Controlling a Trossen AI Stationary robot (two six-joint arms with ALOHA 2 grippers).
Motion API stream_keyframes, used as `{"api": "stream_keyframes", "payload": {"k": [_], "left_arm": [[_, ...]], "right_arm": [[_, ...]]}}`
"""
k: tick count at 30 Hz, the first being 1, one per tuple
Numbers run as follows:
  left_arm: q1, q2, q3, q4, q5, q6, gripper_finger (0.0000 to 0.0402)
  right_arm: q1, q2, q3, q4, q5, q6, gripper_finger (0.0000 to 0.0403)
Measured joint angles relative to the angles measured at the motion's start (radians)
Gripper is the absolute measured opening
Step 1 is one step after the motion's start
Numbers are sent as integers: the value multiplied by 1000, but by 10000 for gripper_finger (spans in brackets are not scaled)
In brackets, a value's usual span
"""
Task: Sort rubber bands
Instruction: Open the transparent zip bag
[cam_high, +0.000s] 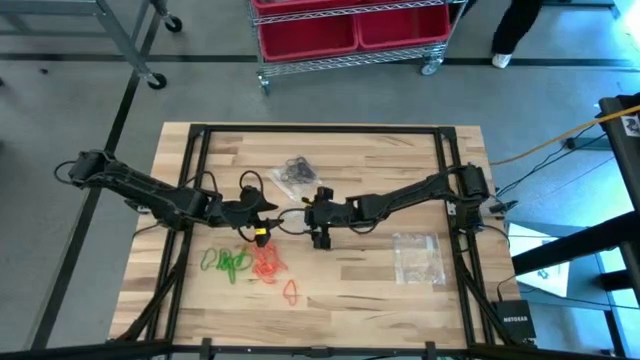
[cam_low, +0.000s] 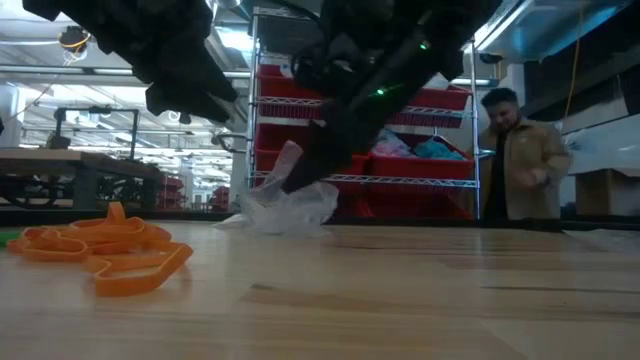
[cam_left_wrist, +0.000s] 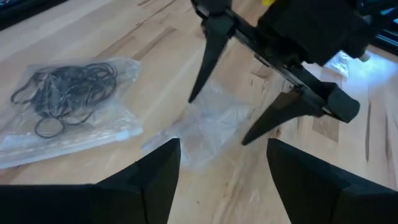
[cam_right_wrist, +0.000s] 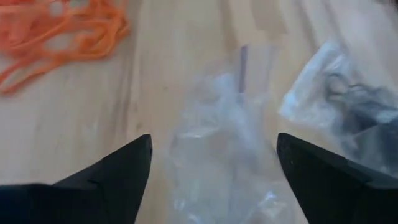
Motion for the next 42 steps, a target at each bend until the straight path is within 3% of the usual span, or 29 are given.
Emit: {"api": "stream_keyframes", "payload": {"k": [5, 12, 13, 21, 25, 30, 35, 42], "left_arm": [[-4, 0, 0, 4, 0, 7, 232], [-12, -5, 0, 6, 0, 8, 232], [-16, -9, 0, 6, -1, 8, 231], [-58, -106, 0, 5, -9, 18, 231], [-77, -196, 1, 9, -16, 65, 231], [-88, -286, 1, 80, 1, 159, 231], [-104, -308, 1, 214, 74, 275, 231], [-109, -306, 1, 295, 83, 343, 231]], "right_arm": [[-1, 17, 11, 19, 41, 74, 253], [0, -1, 26, -11, 1, 151, 34], [1, -18, 25, -29, -17, 156, 18], [23, -239, 25, -138, -100, 162, 4], [43, -363, 25, -153, -166, 167, 4], [46, -474, 25, -120, -172, 183, 1], [46, -513, 25, -27, -285, 184, 1], [46, -516, 25, 89, -427, 213, 1]]}}
